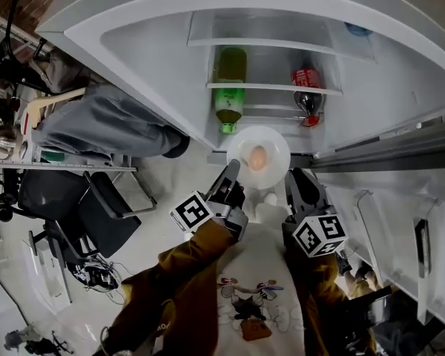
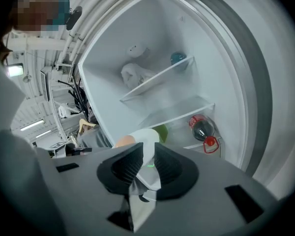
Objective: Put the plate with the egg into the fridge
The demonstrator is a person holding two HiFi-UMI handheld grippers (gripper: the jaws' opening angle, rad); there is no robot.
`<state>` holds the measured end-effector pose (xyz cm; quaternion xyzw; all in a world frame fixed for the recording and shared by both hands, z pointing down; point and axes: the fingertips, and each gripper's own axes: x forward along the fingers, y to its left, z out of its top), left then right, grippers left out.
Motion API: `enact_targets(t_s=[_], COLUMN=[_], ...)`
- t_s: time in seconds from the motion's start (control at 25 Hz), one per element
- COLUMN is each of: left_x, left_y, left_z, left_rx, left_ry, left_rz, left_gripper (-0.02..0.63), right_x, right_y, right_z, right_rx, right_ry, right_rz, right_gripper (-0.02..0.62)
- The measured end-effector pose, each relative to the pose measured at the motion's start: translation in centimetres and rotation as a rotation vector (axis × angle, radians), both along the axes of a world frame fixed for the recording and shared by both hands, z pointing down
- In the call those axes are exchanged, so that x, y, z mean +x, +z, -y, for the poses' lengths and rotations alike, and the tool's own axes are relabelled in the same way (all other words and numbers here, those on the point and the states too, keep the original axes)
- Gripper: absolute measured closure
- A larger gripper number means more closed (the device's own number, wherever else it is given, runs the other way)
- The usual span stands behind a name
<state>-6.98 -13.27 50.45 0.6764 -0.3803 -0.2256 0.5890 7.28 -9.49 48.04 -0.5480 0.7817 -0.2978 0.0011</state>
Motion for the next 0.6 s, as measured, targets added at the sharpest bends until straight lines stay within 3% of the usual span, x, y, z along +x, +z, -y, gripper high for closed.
enact_targets(t_s=[0.12,0.24,0.4,0.6], left_x=[-0.1,0.1,0.4,1.3], left_y=[-0.1,-0.5,-1.0,-1.7], left_z=[0.3,0.6,1.2,1.9], left_rx=[0.006,0.006,0.032,0.037], left_ry=[-0.013,-0.034,-0.013,-0.032], left_rz=[0.009,-0.036,0.003,-0.049], left_gripper=[0.586,0.586,0.586,0.587], right_x=[-0.7,-0.8,-0.7,-0.9], right_y=[0.4,1.0,0.9,0.8], right_z=[0.0,-0.1,0.0,0.2], right_rx=[-0.019,-0.053,-0.070,-0.079], right_ry=[-0.020,-0.019,-0.019,-0.045], right_rz=[0.053,0.139,0.247,0.300], right_gripper=[0.531,0.503,0.483,0.479])
